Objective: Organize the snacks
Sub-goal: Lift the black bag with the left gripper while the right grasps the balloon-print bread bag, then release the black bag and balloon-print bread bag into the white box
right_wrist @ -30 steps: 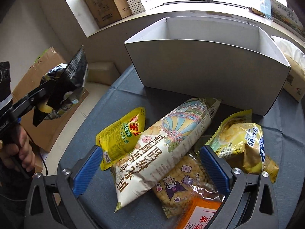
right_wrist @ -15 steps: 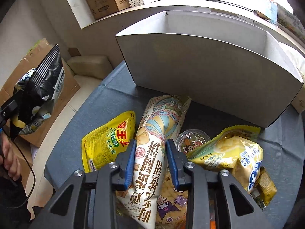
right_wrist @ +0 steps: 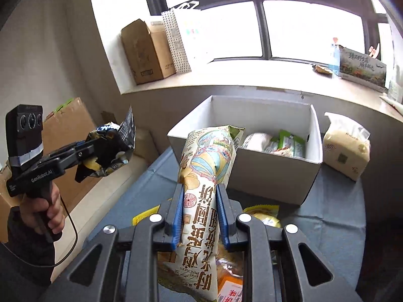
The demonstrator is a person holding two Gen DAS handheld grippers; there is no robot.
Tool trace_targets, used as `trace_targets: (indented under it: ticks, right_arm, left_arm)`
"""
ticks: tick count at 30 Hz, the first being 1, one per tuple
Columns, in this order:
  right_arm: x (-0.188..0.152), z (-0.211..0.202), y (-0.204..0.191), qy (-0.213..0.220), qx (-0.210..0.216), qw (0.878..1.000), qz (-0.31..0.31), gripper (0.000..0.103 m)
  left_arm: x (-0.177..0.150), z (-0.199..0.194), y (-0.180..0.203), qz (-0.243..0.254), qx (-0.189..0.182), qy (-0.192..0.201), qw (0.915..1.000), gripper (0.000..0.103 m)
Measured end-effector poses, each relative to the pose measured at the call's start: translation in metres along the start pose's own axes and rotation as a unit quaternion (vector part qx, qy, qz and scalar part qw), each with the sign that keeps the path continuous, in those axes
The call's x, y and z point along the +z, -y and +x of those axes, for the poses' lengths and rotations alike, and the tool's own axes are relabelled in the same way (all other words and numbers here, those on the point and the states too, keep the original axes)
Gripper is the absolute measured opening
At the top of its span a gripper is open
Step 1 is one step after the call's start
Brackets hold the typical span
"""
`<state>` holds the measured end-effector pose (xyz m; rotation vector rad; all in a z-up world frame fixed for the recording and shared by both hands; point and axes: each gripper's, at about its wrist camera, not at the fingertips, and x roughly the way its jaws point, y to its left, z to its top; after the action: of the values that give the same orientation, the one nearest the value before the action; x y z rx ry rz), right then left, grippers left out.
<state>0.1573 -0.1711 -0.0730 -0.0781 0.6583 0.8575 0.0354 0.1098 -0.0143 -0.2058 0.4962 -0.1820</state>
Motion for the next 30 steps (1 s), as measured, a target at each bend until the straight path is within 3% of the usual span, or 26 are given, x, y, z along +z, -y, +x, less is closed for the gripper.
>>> trace_targets:
  ticks: [5, 8, 15, 18, 19, 20, 21, 22, 30]
  right_arm:
    - [0.050, -0.002, 0.045, 0.049, -0.040, 0.997, 0.038, 0.026]
    - [0.077, 0.014, 0.071, 0.055, -0.069, 0.995, 0.049, 0.026]
    - [0.110, 0.069, 0.113, 0.021, -0.095, 0.993, 0.067, 0.026]
    - [0.119, 0.085, 0.125, 0.010, -0.096, 0.992, 0.076, 0.029]
    - [0.121, 0.089, 0.127, 0.011, -0.099, 0.992, 0.076, 0.042]
    - [0.122, 0.094, 0.130, 0.004, -0.105, 0.992, 0.074, 0.058]
    - [0.123, 0.096, 0.131, -0.001, -0.113, 0.991, 0.076, 0.092]
    - [0.122, 0.094, 0.132, 0.005, -0.117, 0.990, 0.078, 0.103]
    - [0.116, 0.070, 0.114, 0.031, -0.116, 0.991, 0.057, 0.103]
  left_arm:
    - [0.048, 0.046, 0.010, 0.000, 0.016, 0.002, 0.9999, 0.038]
    - [0.074, 0.081, 0.012, 0.006, 0.036, 0.001, 0.9993, 0.038]
    - [0.105, 0.164, -0.004, -0.007, 0.072, -0.038, 0.9966, 0.039]
    - [0.108, 0.187, -0.015, -0.018, 0.094, -0.054, 0.9939, 0.046]
    - [0.109, 0.193, -0.021, -0.026, 0.103, -0.061, 0.9925, 0.065]
    - [0.109, 0.198, -0.027, -0.035, 0.111, -0.069, 0.9908, 0.096]
    - [0.109, 0.200, -0.032, -0.038, 0.118, -0.070, 0.9898, 0.103]
    - [0.108, 0.199, -0.034, -0.035, 0.125, -0.069, 0.9891, 0.103]
    - [0.104, 0.176, -0.039, -0.027, 0.127, -0.073, 0.9888, 0.103]
